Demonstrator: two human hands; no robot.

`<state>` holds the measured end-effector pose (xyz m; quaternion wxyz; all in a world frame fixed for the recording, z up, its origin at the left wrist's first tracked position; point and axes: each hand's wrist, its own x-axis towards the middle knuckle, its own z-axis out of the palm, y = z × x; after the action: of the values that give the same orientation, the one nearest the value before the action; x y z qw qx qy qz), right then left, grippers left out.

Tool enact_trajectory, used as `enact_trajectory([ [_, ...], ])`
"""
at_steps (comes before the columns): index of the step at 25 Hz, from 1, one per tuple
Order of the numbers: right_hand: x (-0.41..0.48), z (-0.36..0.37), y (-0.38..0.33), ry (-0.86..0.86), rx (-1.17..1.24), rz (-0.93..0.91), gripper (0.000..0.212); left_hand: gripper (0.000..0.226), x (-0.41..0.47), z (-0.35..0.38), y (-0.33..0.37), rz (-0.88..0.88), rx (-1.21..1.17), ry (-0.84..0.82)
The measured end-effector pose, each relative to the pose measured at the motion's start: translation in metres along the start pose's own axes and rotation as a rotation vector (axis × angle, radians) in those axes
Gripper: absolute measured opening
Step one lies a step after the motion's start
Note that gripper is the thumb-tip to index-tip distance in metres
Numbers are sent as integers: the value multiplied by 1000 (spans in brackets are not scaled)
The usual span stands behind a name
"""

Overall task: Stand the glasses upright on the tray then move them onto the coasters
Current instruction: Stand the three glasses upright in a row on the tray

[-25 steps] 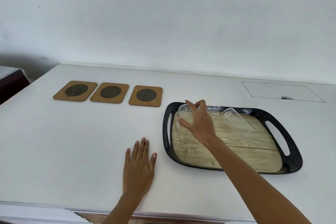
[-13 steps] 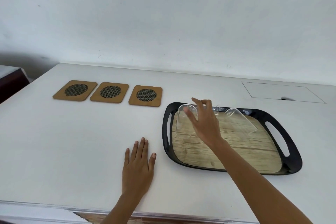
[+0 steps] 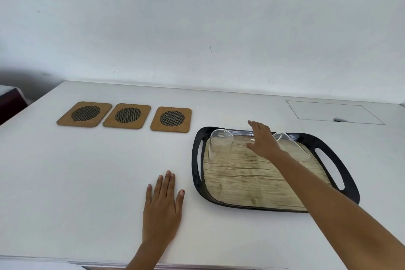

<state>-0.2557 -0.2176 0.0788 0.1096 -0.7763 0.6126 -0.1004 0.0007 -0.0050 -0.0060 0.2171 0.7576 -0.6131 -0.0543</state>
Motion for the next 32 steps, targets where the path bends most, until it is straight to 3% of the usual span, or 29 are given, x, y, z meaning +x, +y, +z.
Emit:
enact_trajectory([
  [5, -6, 16, 10, 86, -96, -22, 70, 75, -1, -1, 1, 5, 0, 5],
  [13, -34, 29, 19, 192, 194, 3, 65, 74, -1, -2, 2, 8, -20, 9],
  [20, -75, 14, 31, 260, 210, 150, 61, 85, -1, -2, 3, 18, -25, 19],
  [22, -86, 8, 30, 227, 442, 349, 60, 91, -1, -2, 3, 22, -22, 24],
  [25, -102, -1, 27, 35, 1309, 608, 53, 94, -1, -3, 3, 17, -11, 19],
  [28, -118, -6, 17, -94, 1962, 602, 46, 95, -1, -2, 4, 13, 1, 9],
  [30, -122, -5, 7, -80, 2080, 452, 40, 96, -1, -3, 4, 13, 5, 10],
  [32, -122, -1, -2, 31, 1977, 322, 30, 96, -1, -3, 4, 16, 0, 5],
])
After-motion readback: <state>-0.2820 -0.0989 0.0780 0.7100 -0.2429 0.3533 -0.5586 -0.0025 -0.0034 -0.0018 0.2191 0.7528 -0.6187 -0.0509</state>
